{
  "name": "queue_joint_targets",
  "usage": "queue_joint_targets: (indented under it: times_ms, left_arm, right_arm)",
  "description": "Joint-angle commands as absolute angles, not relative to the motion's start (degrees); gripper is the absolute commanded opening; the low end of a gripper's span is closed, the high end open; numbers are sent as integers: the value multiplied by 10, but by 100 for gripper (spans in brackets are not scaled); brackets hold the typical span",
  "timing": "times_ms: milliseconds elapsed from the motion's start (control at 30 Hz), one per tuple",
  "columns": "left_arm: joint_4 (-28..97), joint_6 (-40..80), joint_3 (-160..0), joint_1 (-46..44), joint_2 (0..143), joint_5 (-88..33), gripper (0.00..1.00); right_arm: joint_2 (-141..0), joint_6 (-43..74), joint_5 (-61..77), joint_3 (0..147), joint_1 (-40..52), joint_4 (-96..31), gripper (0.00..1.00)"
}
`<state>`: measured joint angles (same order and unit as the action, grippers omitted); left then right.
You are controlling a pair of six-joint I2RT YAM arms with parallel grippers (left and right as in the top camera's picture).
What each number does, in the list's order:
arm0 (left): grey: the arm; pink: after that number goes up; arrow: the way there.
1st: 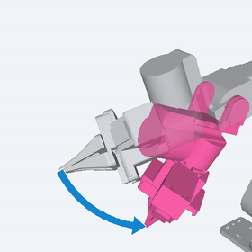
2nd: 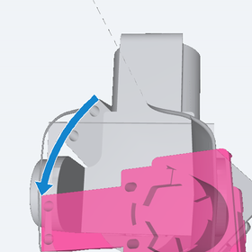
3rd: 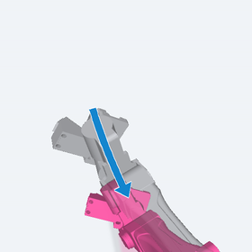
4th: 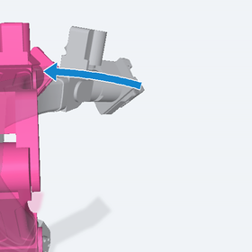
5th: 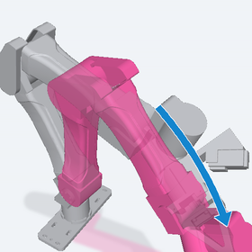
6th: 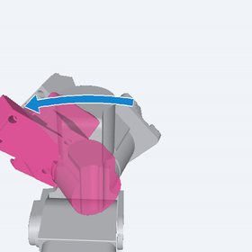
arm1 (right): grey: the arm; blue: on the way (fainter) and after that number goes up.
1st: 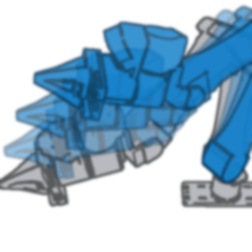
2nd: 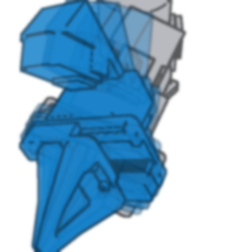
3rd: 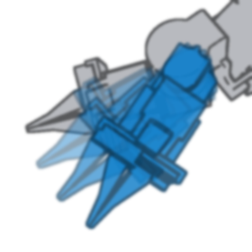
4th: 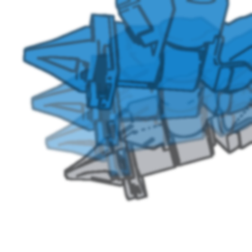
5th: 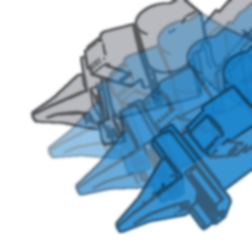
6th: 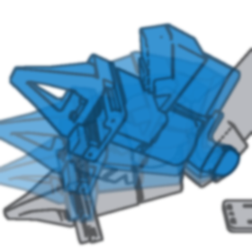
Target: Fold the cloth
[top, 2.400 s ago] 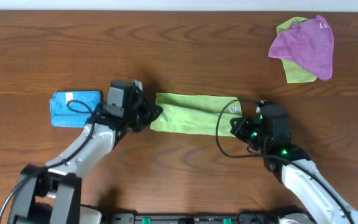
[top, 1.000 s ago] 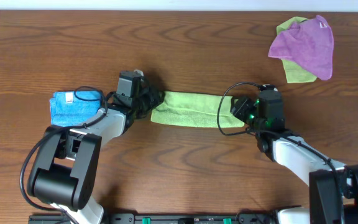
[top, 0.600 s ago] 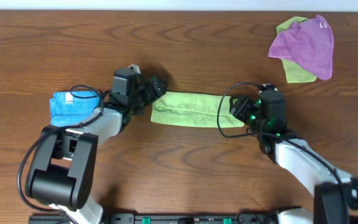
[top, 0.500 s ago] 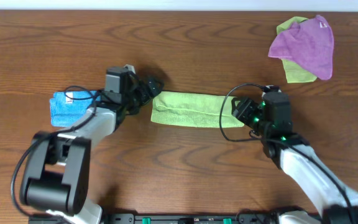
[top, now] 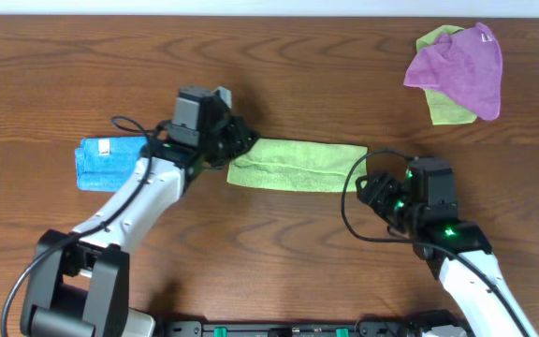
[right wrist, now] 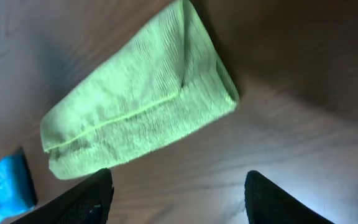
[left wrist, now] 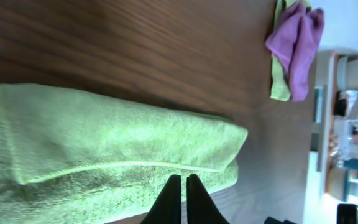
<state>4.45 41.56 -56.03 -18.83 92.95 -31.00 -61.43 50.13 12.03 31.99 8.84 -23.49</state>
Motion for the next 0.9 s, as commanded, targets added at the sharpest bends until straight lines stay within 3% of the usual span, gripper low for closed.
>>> queue_joint_targets:
  times_ms: [0, 400, 867]
  left_arm:
    - [50, 406, -569, -202, 928, -237, 6]
    - [53, 382, -569, -207, 1026, -222, 6]
    - [81, 357, -569, -207, 1057, -164, 6]
  right_arm:
    - [-610, 539, 136, 323, 84, -241, 70]
    - [-638, 598, 133, 322, 84, -242, 78]
    - [-757, 635, 139, 322, 105, -150, 79]
